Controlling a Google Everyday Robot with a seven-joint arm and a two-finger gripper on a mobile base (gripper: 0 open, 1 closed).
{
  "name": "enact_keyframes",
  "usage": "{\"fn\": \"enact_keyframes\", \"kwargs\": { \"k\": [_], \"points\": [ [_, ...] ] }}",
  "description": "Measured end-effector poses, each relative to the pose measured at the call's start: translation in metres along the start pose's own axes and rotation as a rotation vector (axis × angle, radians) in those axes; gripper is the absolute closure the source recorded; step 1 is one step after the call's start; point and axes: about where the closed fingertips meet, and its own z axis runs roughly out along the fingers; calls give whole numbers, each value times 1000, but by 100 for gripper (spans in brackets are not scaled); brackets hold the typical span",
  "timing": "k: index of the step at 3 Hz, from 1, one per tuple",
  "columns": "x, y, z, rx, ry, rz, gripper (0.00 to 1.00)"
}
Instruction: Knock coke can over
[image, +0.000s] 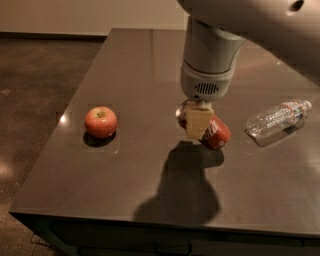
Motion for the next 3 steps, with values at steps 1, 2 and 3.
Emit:
{"fn": "enact_keyframes", "kwargs": {
  "k": [1, 2, 3],
  "points": [
    [4, -14, 9, 5, 67, -14, 63],
    [7, -23, 19, 1, 105, -25, 41],
    [9, -29, 26, 1, 131, -34, 17]
  ]
}}
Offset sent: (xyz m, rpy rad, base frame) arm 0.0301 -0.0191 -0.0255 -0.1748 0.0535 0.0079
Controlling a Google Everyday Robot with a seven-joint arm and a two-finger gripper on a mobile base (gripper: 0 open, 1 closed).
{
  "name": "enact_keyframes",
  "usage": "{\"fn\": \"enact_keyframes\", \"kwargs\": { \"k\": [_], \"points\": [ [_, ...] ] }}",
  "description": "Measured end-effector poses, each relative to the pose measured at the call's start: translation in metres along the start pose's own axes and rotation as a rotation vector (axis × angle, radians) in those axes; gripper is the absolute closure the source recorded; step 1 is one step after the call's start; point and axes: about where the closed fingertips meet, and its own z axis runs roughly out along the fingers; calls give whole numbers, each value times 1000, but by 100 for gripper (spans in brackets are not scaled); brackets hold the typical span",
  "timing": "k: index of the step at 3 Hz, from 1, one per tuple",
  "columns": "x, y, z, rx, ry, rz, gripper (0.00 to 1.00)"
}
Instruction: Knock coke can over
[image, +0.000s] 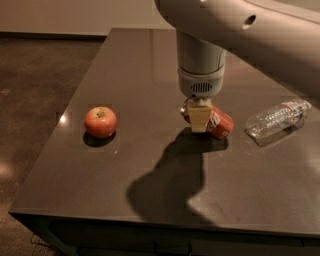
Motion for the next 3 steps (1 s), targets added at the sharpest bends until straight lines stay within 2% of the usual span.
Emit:
{"fn": "enact_keyframes", "kwargs": {
  "k": [1, 2, 3],
  "points": [
    [1, -3, 5, -6, 10, -3, 0],
    [1, 2, 11, -27, 3, -10, 0],
    [4, 9, 17, -58, -37, 2, 0]
  ]
}}
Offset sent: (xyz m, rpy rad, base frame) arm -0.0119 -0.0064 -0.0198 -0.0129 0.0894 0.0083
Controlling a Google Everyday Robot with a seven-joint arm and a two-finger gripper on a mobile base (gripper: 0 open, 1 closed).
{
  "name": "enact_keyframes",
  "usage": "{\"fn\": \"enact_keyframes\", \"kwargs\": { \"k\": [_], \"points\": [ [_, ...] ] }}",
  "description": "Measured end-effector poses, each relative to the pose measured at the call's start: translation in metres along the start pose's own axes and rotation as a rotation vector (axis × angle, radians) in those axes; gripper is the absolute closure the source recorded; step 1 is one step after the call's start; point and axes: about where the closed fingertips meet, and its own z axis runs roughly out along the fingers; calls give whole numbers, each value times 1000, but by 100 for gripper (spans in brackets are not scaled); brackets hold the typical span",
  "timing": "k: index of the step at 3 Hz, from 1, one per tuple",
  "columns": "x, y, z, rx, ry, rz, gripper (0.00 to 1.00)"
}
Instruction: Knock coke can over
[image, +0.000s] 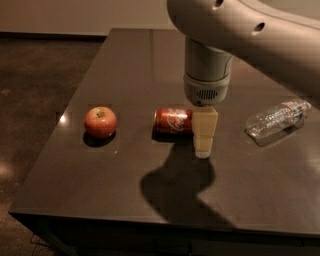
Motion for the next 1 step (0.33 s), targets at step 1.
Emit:
{"fn": "enact_keyframes", "kwargs": {
  "k": [1],
  "points": [
    [-2, -1, 0, 7, -6, 0, 0]
  ]
}}
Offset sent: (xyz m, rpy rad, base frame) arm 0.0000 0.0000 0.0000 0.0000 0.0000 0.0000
